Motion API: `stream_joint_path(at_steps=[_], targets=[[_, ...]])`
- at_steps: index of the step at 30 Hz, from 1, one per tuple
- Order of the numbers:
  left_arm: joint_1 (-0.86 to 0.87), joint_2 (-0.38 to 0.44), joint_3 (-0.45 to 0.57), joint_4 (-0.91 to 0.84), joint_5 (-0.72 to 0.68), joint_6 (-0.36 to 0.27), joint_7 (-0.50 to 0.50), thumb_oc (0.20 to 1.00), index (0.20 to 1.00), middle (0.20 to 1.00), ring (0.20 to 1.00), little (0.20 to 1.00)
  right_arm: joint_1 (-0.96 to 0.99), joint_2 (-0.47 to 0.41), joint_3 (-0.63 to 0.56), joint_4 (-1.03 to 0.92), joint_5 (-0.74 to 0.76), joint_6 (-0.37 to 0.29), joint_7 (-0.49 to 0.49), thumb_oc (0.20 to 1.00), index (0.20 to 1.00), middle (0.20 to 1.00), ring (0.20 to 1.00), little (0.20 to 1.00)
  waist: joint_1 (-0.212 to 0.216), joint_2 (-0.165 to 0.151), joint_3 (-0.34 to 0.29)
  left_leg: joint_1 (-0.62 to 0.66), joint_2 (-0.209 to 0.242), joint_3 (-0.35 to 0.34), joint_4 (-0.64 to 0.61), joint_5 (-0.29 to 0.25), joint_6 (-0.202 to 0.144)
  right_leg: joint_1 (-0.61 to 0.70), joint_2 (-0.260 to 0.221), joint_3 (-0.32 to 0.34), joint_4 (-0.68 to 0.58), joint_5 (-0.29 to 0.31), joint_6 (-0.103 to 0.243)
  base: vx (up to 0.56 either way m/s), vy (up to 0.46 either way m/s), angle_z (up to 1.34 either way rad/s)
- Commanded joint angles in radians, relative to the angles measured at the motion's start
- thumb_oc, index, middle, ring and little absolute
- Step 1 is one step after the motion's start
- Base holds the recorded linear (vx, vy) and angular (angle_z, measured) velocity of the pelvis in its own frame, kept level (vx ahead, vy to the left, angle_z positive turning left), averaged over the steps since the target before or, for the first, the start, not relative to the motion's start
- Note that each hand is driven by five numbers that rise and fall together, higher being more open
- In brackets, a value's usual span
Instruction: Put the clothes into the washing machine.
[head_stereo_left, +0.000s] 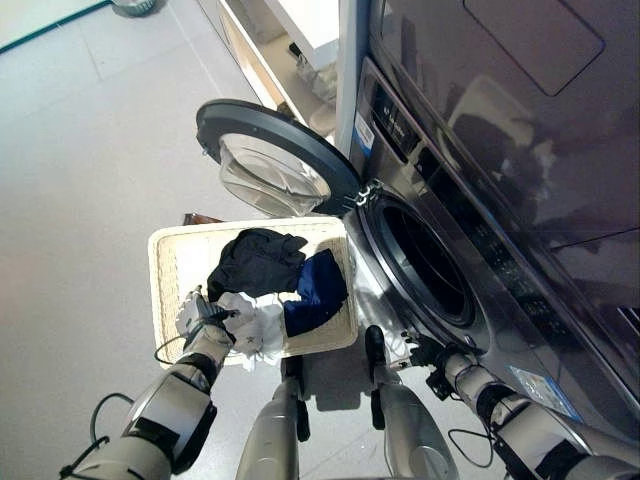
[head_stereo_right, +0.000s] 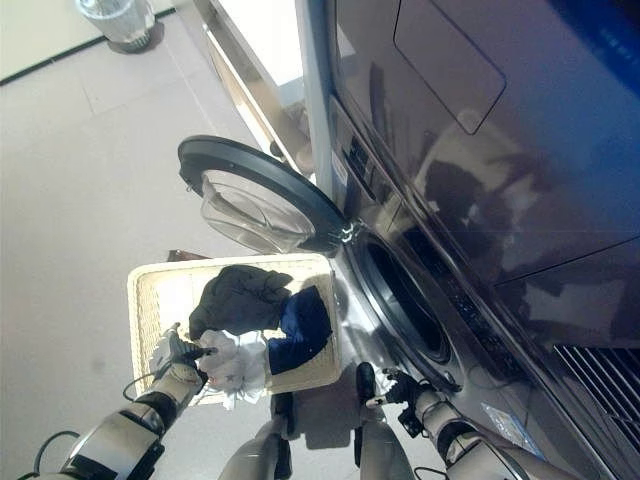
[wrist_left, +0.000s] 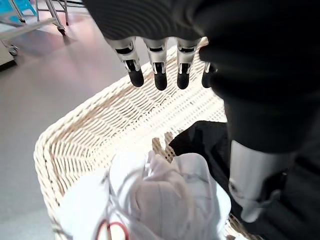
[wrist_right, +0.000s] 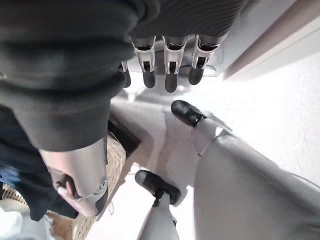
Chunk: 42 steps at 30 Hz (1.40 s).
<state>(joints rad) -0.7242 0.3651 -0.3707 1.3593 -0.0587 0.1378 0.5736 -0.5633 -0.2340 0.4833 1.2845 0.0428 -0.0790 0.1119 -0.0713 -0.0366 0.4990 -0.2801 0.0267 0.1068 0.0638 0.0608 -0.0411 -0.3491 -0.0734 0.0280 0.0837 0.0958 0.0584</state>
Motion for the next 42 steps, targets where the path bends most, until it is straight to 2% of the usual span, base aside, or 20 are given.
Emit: stream_joint_path(at_steps=[1, 5, 12, 19, 24, 30, 34, 35, 36, 37, 38, 39, 42], targets=[[-0.052, 0.040, 0.025, 0.072, -0.063, 0.079, 0.031, 1.000, 1.000, 1.000, 1.000, 1.000, -0.007, 0.013, 0.054, -0.034, 0.038, 0.022, -0.018, 1.000, 1.000, 1.000, 1.000, 1.000, -0.027, -0.052, 0.014, -0.104, -0.066, -0.012, 0.135, -0.031, 0.050, -0.069, -0.020, 0.043, -0.033, 0.129, 0.009, -0.06, 0.033, -0.05], [-0.068, 0.034, 0.024, 0.083, -0.090, 0.114, 0.026, 1.000, 1.000, 1.000, 1.000, 1.000, -0.018, 0.013, 0.060, -0.050, 0.045, 0.024, -0.021, 1.000, 1.000, 1.000, 1.000, 1.000, -0.036, -0.056, 0.021, -0.149, -0.065, -0.009, 0.150, -0.026, 0.048, -0.113, -0.017, 0.043, -0.017, 0.132, 0.007, -0.05, 0.038, -0.02], [-0.097, 0.031, 0.027, 0.091, -0.180, 0.131, -0.010, 1.000, 1.000, 1.000, 1.000, 1.000, -0.029, 0.001, 0.068, -0.085, 0.074, 0.009, -0.026, 1.000, 1.000, 1.000, 1.000, 1.000, -0.048, -0.061, 0.021, -0.220, -0.062, -0.009, 0.178, -0.022, 0.040, -0.179, -0.017, 0.034, 0.000, 0.136, 0.005, -0.03, 0.008, -0.02], [-0.118, 0.031, 0.043, 0.098, -0.315, 0.166, -0.126, 1.000, 1.000, 1.000, 1.000, 1.000, -0.036, -0.018, 0.070, -0.136, 0.097, 0.007, -0.033, 1.000, 1.000, 1.000, 1.000, 1.000, -0.062, -0.074, 0.021, -0.293, -0.058, -0.013, 0.201, -0.020, 0.036, -0.247, -0.008, 0.024, 0.013, 0.145, 0.000, -0.01, -0.008, 0.00], [-0.130, 0.030, 0.059, 0.105, -0.368, 0.151, -0.162, 1.000, 1.000, 1.000, 1.000, 1.000, -0.045, -0.027, 0.068, -0.157, 0.125, 0.007, -0.029, 1.000, 1.000, 1.000, 1.000, 1.000, -0.068, -0.085, 0.021, -0.332, -0.050, -0.018, 0.211, -0.016, 0.032, -0.284, 0.000, 0.017, 0.024, 0.150, -0.004, -0.03, -0.050, 0.00], [-0.156, 0.024, 0.046, 0.103, -0.359, 0.125, -0.160, 1.000, 1.000, 1.000, 1.000, 1.000, -0.052, -0.030, 0.074, -0.180, 0.160, 0.001, -0.027, 1.000, 1.000, 1.000, 1.000, 1.000, -0.076, -0.098, 0.021, -0.372, -0.040, -0.029, 0.215, -0.007, 0.027, -0.325, 0.013, 0.018, 0.029, 0.157, -0.007, -0.03, -0.046, 0.02], [-0.184, 0.021, 0.015, 0.090, -0.315, 0.064, -0.134, 1.000, 1.000, 1.000, 1.000, 1.000, -0.058, -0.035, 0.086, -0.202, 0.187, -0.019, -0.015, 1.000, 1.000, 1.000, 1.000, 1.000, -0.080, -0.107, 0.021, -0.403, -0.033, -0.041, 0.217, -0.001, 0.024, -0.358, 0.021, 0.017, 0.036, 0.160, -0.009, -0.03, -0.051, -0.02], [-0.194, 0.021, 0.006, 0.086, -0.297, 0.045, -0.132, 0.784, 0.784, 0.784, 0.784, 0.784, -0.059, -0.037, 0.093, -0.213, 0.199, -0.024, -0.016, 1.000, 1.000, 1.000, 1.000, 1.000, -0.082, -0.109, 0.021, -0.413, -0.032, -0.045, 0.217, 0.000, 0.024, -0.369, 0.023, 0.017, 0.038, 0.161, -0.009, -0.02, -0.044, 0.01], [-0.200, 0.021, -0.001, 0.082, -0.286, 0.035, -0.128, 0.614, 0.614, 0.614, 0.614, 0.614, -0.059, -0.037, 0.097, -0.221, 0.208, -0.030, -0.017, 1.000, 1.000, 1.000, 1.000, 1.000, -0.082, -0.111, 0.021, -0.418, -0.031, -0.048, 0.217, 0.001, 0.023, -0.375, 0.024, 0.016, 0.039, 0.161, -0.010, -0.01, -0.037, 0.00], [-0.202, 0.021, -0.002, 0.082, -0.282, 0.032, -0.128, 0.564, 0.564, 0.564, 0.564, 0.564, -0.059, -0.037, 0.098, -0.222, 0.210, -0.030, -0.017, 1.000, 1.000, 1.000, 1.000, 1.000, -0.083, -0.112, 0.021, -0.420, -0.031, -0.049, 0.218, 0.001, 0.023, -0.377, 0.024, 0.016, 0.039, 0.161, -0.010, -0.02, -0.035, 0.00], [-0.210, 0.021, -0.012, 0.077, -0.272, 0.016, -0.130, 0.256, 0.256, 0.256, 0.256, 0.256, -0.060, -0.037, 0.104, -0.234, 0.225, -0.037, -0.020, 1.000, 1.000, 1.000, 1.000, 1.000, -0.084, -0.114, 0.021, -0.427, -0.031, -0.053, 0.218, 0.001, 0.022, -0.385, 0.026, 0.017, 0.040, 0.162, -0.010, -0.03, -0.051, -0.01], [-0.218, 0.021, -0.027, 0.069, -0.275, -0.018, -0.138, 0.200, 0.200, 0.200, 0.200, 0.200, -0.059, -0.039, 0.110, -0.253, 0.243, -0.051, -0.026, 1.000, 1.000, 1.000, 1.000, 1.000, -0.085, -0.117, 0.021, -0.434, -0.030, -0.060, 0.215, 0.003, 0.021, -0.392, 0.028, 0.016, 0.038, 0.164, -0.010, -0.03, -0.062, 0.00], [-0.221, 0.018, -0.041, 0.052, -0.287, -0.062, -0.154, 0.200, 0.200, 0.200, 0.200, 0.200, -0.060, -0.045, 0.116, -0.283, 0.264, -0.065, -0.031, 1.000, 1.000, 1.000, 1.000, 1.000, -0.086, -0.119, 0.021, -0.438, -0.029, -0.065, 0.206, 0.007, 0.020, -0.397, 0.031, 0.015, 0.035, 0.164, -0.010, -0.03, -0.040, 0.01]])
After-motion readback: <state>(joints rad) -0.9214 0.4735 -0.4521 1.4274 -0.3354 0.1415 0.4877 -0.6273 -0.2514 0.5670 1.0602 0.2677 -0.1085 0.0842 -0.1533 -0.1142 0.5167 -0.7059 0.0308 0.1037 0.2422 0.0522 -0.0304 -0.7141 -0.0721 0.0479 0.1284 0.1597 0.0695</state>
